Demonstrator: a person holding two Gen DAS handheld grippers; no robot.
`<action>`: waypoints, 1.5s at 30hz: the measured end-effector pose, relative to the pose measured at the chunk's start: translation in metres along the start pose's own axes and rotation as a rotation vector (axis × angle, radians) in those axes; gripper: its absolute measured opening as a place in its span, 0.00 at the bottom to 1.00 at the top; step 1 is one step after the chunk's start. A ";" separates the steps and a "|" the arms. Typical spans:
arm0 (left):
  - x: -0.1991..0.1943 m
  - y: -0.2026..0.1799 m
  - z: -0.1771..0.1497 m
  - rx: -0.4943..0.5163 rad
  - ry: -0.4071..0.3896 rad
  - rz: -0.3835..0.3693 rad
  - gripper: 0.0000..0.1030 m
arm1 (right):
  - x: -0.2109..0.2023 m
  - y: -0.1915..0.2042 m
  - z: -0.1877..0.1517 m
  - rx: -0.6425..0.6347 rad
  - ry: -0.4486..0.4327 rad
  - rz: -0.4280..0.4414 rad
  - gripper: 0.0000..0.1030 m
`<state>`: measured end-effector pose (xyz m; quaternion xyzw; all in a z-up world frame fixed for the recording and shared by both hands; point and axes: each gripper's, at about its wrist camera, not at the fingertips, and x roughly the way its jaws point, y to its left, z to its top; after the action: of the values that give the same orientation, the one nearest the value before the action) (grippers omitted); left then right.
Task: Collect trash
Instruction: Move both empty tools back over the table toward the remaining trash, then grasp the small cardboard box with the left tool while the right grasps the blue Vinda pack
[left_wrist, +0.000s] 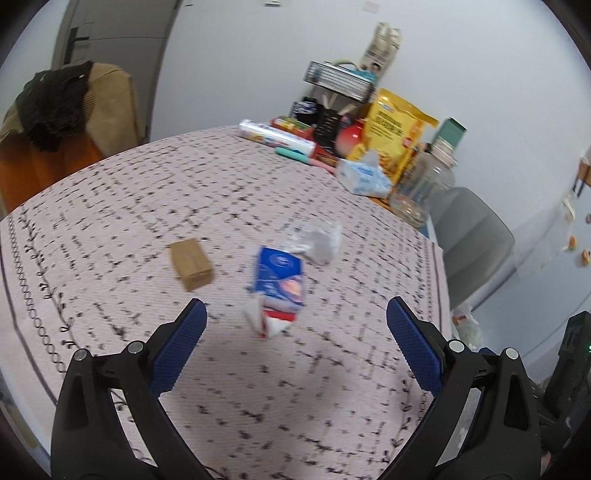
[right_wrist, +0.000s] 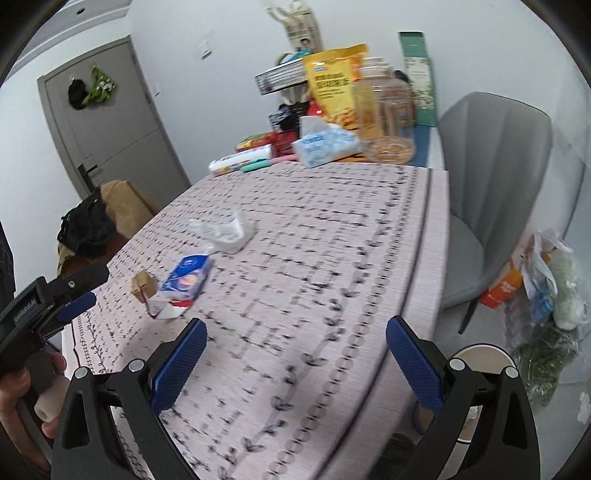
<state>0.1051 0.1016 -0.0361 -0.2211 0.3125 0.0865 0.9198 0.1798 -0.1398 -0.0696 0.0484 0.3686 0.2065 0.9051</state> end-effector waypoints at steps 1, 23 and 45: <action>0.000 0.005 0.001 -0.006 -0.002 0.006 0.94 | 0.002 0.006 0.001 -0.007 0.001 0.007 0.92; 0.084 0.061 0.018 -0.084 0.085 0.214 0.71 | 0.051 0.053 0.015 0.012 0.094 0.009 0.92; 0.049 0.100 0.010 -0.177 0.051 0.250 0.38 | 0.126 0.112 0.030 -0.055 0.211 0.058 0.92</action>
<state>0.1192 0.1956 -0.0941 -0.2626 0.3521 0.2219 0.8705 0.2437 0.0159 -0.1031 0.0121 0.4545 0.2463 0.8559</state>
